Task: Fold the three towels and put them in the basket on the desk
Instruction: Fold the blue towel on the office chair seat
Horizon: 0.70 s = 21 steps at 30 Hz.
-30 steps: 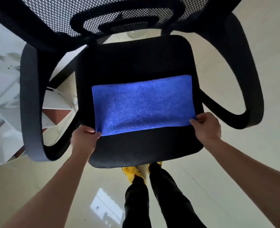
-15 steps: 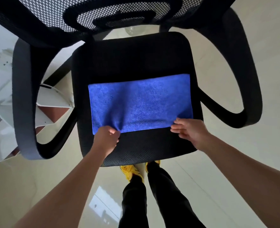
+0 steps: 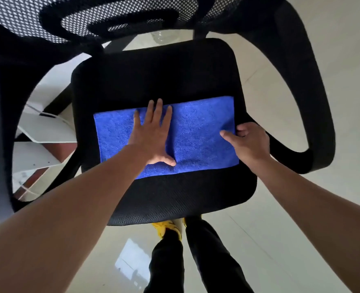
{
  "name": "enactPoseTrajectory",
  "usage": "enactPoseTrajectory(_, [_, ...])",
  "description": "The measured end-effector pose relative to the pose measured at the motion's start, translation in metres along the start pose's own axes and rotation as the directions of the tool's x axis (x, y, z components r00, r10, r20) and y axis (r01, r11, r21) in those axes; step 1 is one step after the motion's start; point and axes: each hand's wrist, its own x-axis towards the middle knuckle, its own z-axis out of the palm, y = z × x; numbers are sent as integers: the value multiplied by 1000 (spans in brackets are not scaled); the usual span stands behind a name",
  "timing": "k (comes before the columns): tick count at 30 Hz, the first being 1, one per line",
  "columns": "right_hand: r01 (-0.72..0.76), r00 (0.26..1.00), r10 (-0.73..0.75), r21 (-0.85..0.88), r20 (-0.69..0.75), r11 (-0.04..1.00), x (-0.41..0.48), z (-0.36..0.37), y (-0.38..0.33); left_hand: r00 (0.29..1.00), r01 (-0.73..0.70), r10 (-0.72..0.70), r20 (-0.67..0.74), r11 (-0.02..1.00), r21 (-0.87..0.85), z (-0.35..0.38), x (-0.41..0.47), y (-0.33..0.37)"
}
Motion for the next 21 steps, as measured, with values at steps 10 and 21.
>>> enactPoseTrajectory(10, [-200, 963, 205, -45, 176, 979, 8, 0, -24, 999, -13, 11, 39, 998, 56, 0, 3, 3])
enactPoseTrajectory(21, [-69, 980, 21, 239, 198, 969, -17, -44, -35, 973, -16, -36, -228, 975, -222, -12, -35, -14])
